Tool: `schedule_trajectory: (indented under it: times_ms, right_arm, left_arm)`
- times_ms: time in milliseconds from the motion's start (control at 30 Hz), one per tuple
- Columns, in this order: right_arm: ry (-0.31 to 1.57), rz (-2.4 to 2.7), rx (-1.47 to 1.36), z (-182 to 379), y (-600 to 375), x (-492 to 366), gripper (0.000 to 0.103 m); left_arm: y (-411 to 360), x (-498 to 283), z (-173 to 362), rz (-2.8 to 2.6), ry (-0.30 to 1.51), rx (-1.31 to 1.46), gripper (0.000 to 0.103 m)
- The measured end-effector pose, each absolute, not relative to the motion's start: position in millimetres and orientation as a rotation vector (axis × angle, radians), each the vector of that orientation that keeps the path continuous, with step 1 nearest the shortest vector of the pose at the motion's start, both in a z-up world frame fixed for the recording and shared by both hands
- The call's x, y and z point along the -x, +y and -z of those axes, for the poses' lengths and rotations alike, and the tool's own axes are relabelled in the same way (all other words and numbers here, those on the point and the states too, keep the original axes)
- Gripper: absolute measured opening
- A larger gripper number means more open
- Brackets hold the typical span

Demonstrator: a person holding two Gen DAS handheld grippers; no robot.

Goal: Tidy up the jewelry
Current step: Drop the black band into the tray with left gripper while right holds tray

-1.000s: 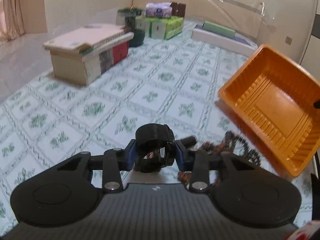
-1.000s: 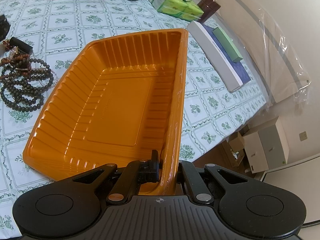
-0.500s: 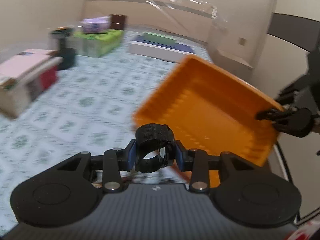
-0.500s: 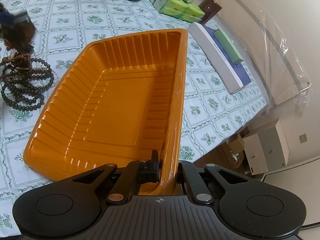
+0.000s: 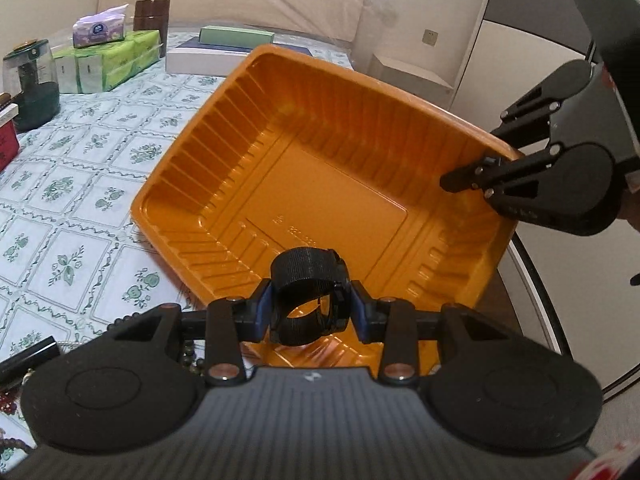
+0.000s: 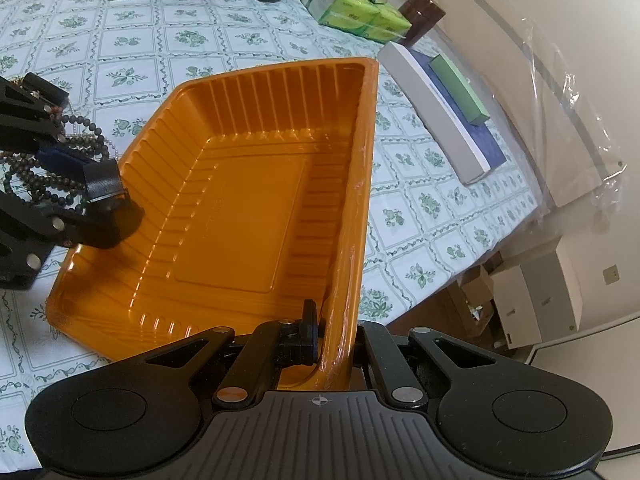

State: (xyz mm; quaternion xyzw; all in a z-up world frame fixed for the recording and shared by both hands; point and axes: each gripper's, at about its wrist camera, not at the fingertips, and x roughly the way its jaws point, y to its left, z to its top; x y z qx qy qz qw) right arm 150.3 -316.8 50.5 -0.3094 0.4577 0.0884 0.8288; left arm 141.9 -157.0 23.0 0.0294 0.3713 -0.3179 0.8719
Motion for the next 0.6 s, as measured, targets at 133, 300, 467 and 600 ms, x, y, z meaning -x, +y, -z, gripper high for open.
schedule_trajectory:
  times_ms: [133, 300, 467, 600]
  right_arm:
    - [0.972, -0.186, 0.653, -50.3, -316.9, -150.4, 0.003]
    - [0.977, -0.192, 0.651, -49.5, -316.7, -149.4, 0.003]
    - [0.971, -0.187, 0.661, -49.1, -316.8, -149.8, 0.003]
    - [0.969, -0.187, 0.664, -48.3, -316.4, -148.3, 0.003]
  left_arm:
    - [-163.3, -143.2, -20.9, 0.650, 0.780, -0.070, 0.039]
    - [-157.6, -142.0, -27.4, 0.652, 0.762, -0.044, 0.045]
    - [-140.4, -136.6, -35.5, 0.617, 0.734, -0.053, 0.050]
    - [-114.3, -130.0, -36.9, 0.549, 0.719, -0.065, 0.051]
